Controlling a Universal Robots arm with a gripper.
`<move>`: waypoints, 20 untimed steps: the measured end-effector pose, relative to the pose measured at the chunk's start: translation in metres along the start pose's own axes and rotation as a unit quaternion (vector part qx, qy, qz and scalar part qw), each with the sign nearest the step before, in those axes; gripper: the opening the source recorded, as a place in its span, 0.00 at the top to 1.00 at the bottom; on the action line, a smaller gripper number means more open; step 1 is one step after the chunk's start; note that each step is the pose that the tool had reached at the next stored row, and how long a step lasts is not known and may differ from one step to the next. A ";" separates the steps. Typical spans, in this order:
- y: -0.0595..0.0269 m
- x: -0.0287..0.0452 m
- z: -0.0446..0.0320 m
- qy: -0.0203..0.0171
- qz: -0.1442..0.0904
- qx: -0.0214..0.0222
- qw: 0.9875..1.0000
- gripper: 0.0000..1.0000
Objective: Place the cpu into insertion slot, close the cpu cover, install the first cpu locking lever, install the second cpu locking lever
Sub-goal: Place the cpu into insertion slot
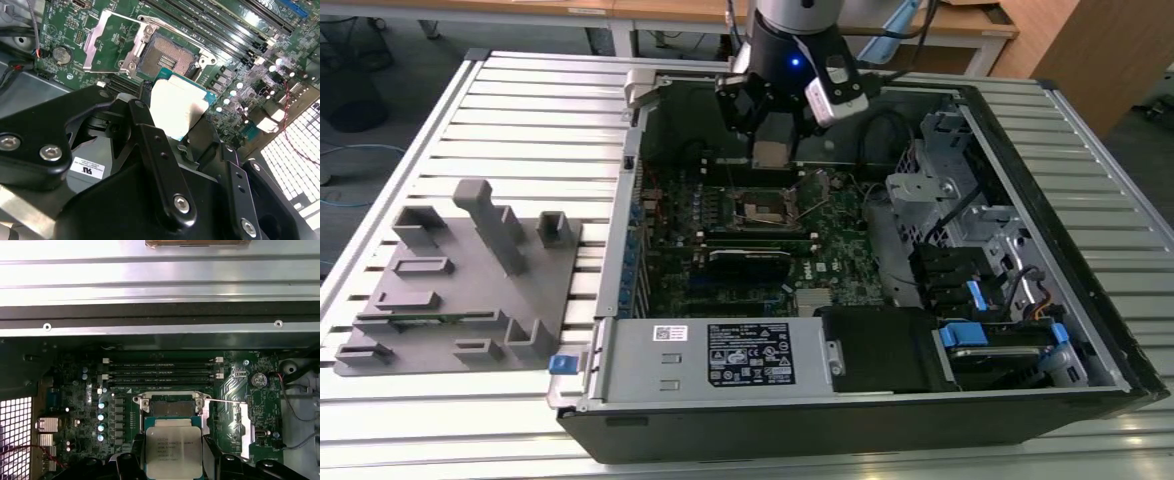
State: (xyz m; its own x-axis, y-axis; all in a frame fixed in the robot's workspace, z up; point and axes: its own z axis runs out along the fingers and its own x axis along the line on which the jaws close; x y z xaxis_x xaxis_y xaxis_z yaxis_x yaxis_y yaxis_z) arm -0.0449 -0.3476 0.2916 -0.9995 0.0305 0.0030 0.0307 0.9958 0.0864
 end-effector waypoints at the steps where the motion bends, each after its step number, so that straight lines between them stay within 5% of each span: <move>1: -0.0001 0.0000 0.0010 0.000 0.000 0.000 1.000 0.46; 20: -0.0015 -0.0003 0.0207 0.000 0.000 0.000 1.000 0.46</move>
State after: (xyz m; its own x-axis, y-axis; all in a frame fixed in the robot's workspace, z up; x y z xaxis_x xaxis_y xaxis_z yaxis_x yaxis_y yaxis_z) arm -0.0447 -0.3472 0.2709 -0.9995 0.0310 0.0030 0.0311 0.9958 0.0864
